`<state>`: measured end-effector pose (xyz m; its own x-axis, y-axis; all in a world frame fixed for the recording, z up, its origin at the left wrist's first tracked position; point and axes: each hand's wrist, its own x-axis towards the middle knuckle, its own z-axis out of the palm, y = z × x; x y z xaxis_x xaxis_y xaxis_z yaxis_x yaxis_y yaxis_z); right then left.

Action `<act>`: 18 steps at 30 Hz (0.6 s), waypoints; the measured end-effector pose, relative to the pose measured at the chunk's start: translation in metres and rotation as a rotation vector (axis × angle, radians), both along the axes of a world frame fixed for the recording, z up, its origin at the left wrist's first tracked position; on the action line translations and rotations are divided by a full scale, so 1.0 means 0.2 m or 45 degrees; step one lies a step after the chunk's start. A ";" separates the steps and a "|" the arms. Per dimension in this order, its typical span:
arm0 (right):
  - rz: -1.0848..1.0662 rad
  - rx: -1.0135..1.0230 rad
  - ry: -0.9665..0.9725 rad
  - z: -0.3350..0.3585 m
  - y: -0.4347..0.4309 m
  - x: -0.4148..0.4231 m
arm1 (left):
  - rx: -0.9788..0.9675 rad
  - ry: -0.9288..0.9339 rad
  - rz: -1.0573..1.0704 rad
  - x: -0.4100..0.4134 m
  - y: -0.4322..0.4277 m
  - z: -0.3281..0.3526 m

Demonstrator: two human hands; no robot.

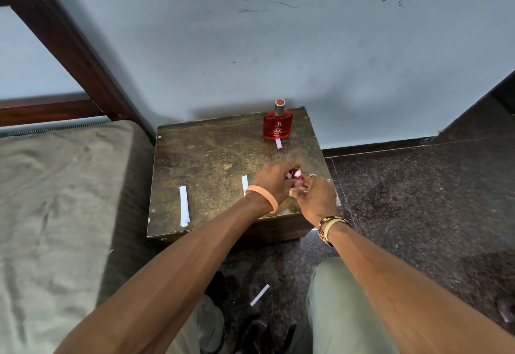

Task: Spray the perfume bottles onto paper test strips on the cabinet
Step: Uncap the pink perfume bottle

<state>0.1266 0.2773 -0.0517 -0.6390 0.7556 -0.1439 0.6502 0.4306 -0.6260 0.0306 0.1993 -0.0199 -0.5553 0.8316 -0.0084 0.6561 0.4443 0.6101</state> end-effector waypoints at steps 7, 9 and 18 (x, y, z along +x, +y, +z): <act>0.000 -0.018 0.003 0.01 0.00 0.00 | 0.003 0.022 0.006 0.01 0.00 0.00; -0.002 -0.021 -0.002 0.01 0.00 0.00 | 0.005 0.040 0.006 0.02 -0.01 0.00; 0.022 -0.022 -0.020 0.02 0.00 0.00 | 0.015 0.008 0.043 0.01 -0.01 0.01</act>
